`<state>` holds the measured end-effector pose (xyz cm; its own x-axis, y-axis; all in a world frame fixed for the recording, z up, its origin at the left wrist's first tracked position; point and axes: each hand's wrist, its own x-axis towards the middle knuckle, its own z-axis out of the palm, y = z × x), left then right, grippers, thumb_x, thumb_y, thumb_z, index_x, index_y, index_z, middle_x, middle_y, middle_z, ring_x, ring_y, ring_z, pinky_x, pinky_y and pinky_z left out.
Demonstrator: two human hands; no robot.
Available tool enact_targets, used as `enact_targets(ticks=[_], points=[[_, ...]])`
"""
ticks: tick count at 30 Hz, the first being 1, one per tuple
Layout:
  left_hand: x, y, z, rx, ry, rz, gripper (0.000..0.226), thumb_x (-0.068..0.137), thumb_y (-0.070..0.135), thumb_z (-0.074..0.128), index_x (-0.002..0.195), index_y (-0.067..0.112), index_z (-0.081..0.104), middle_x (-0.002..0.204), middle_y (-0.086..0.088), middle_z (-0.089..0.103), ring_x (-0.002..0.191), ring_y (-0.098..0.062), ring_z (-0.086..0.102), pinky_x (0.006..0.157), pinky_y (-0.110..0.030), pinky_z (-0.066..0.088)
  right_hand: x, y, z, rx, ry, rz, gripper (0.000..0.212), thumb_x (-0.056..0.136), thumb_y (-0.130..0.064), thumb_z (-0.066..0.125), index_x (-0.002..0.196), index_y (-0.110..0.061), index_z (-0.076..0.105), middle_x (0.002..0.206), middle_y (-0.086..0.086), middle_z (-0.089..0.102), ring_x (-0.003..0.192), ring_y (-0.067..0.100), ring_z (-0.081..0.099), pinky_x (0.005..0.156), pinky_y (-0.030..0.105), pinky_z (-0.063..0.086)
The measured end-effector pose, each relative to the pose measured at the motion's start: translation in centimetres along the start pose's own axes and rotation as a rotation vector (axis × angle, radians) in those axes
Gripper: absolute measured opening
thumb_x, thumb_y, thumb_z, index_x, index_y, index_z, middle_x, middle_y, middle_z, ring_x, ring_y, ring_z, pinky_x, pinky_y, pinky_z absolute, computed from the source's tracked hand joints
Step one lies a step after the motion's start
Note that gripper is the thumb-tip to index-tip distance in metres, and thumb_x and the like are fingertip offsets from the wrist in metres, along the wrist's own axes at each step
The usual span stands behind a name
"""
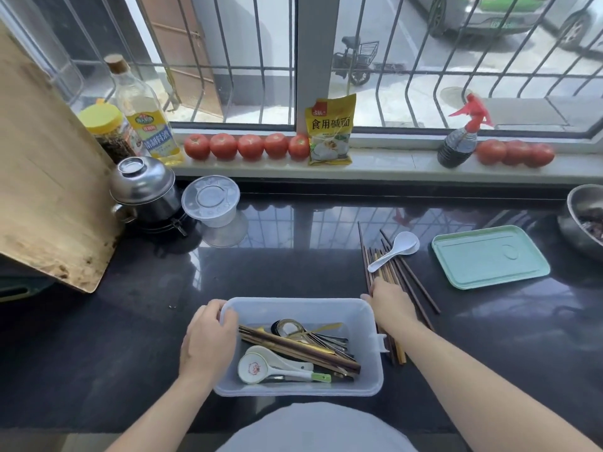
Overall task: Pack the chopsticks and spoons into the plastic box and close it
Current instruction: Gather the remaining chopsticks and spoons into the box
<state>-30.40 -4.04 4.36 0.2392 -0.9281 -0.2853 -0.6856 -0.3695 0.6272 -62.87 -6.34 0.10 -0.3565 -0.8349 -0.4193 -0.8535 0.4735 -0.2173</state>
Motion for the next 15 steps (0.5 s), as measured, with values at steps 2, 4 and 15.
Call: enact_targets(ticks=[2,4,15], points=[[0.1,0.0,0.0,-0.005,-0.004,-0.014,0.022,0.102,0.027,0.042,0.088,0.026,0.059,0.094,0.005,0.059,0.083,-0.01,0.054,0.068,-0.036,0.04,1.2,-1.1,0.6,-0.014,0.046,0.019,0.03,0.095,-0.038,0.06,0.11,-0.012,0.055,0.11,0.009,0.064,0.102,0.033,0.063,0.075,0.036,0.046],[0.1,0.0,0.0,-0.005,-0.002,-0.022,0.024,0.101,0.027,0.042,0.083,0.024,0.058,0.092,0.003,0.06,0.082,-0.014,0.055,0.066,-0.036,0.041,1.8,-1.5,1.0,-0.01,0.067,0.059,0.031,0.094,-0.036,0.063,0.111,-0.011,0.056,0.111,0.009,0.065,0.103,0.034,0.064,0.075,0.036,0.047],[0.3,-0.3,0.1,-0.118,-0.03,0.005,0.036,0.104,0.037,0.044,0.076,0.018,0.058,0.085,-0.002,0.061,0.082,-0.018,0.056,0.072,-0.04,0.044,1.2,-1.7,-1.9,0.106,0.002,-0.116,0.012,0.083,-0.027,0.061,0.079,-0.017,0.066,0.081,0.004,0.068,0.082,0.029,0.064,0.069,0.032,0.05]])
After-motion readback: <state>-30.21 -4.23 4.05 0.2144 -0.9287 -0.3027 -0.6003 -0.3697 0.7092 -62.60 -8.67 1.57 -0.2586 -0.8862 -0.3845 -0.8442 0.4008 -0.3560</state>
